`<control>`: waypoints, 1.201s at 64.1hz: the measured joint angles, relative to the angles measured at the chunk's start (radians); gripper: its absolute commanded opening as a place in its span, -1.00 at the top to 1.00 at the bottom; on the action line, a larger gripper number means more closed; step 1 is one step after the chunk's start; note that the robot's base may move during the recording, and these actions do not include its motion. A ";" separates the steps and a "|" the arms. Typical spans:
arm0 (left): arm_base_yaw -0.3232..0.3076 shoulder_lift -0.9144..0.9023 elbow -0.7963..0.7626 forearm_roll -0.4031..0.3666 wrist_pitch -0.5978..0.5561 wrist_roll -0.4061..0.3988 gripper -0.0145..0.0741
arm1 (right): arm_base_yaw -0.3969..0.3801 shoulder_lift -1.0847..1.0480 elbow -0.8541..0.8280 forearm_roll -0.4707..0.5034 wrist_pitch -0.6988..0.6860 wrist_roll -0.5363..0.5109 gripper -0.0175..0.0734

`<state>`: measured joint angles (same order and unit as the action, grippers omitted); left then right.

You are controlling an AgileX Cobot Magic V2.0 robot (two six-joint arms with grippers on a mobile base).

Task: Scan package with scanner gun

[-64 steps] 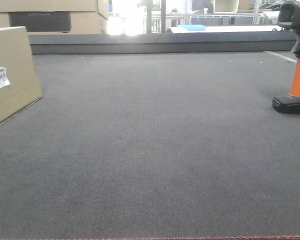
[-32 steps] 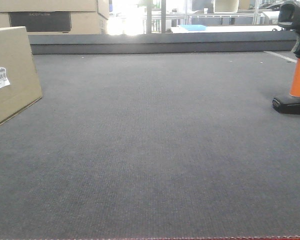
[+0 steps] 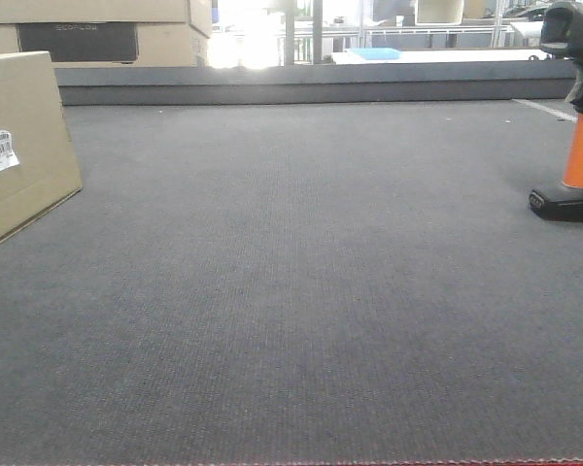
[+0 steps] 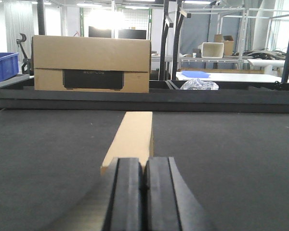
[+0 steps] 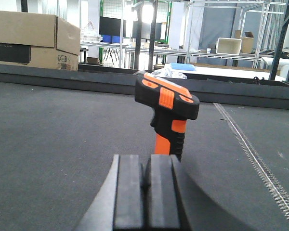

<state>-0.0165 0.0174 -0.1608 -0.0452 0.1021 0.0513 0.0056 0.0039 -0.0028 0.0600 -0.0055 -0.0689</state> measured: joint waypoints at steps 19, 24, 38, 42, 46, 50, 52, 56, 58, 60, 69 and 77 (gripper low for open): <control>0.000 -0.013 0.151 0.010 -0.063 -0.002 0.92 | 0.000 0.000 0.002 0.000 -0.002 0.000 0.98; 0.000 -0.013 0.158 0.030 -0.082 -0.025 0.92 | 0.000 0.000 0.002 0.000 -0.002 0.000 0.98; 0.000 -0.013 0.162 0.051 -0.078 -0.051 0.92 | 0.000 0.000 0.002 0.000 -0.002 0.000 0.98; 0.000 -0.013 0.162 0.051 -0.078 -0.051 0.92 | 0.000 0.000 0.002 0.000 -0.002 0.000 0.98; 0.000 -0.013 0.162 0.051 -0.078 -0.051 0.92 | 0.000 0.000 0.002 0.000 -0.002 0.000 0.98; 0.000 -0.013 0.162 0.053 -0.078 -0.051 0.92 | 0.000 0.000 0.002 0.000 -0.002 0.000 0.98; 0.000 -0.013 0.162 0.053 -0.078 -0.051 0.92 | 0.000 0.000 0.002 0.000 -0.002 0.000 0.98; 0.000 -0.013 0.162 0.053 -0.078 -0.051 0.92 | 0.000 0.000 0.002 0.000 -0.002 0.000 0.98; 0.000 -0.013 0.162 0.053 -0.078 -0.051 0.92 | 0.000 0.000 0.002 0.000 -0.002 0.000 0.98; 0.000 -0.013 0.162 0.053 -0.078 -0.051 0.92 | 0.000 0.000 0.002 0.000 -0.002 0.000 0.98; 0.000 -0.013 0.162 0.053 -0.078 -0.051 0.92 | 0.000 0.000 0.002 0.000 -0.002 0.000 0.98; 0.000 -0.013 0.162 0.053 -0.078 -0.051 0.92 | 0.000 0.000 0.002 0.000 -0.002 0.000 0.98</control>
<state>-0.0165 0.0048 0.0009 0.0073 0.0242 0.0000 0.0056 0.0039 -0.0006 0.0600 -0.0077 -0.0689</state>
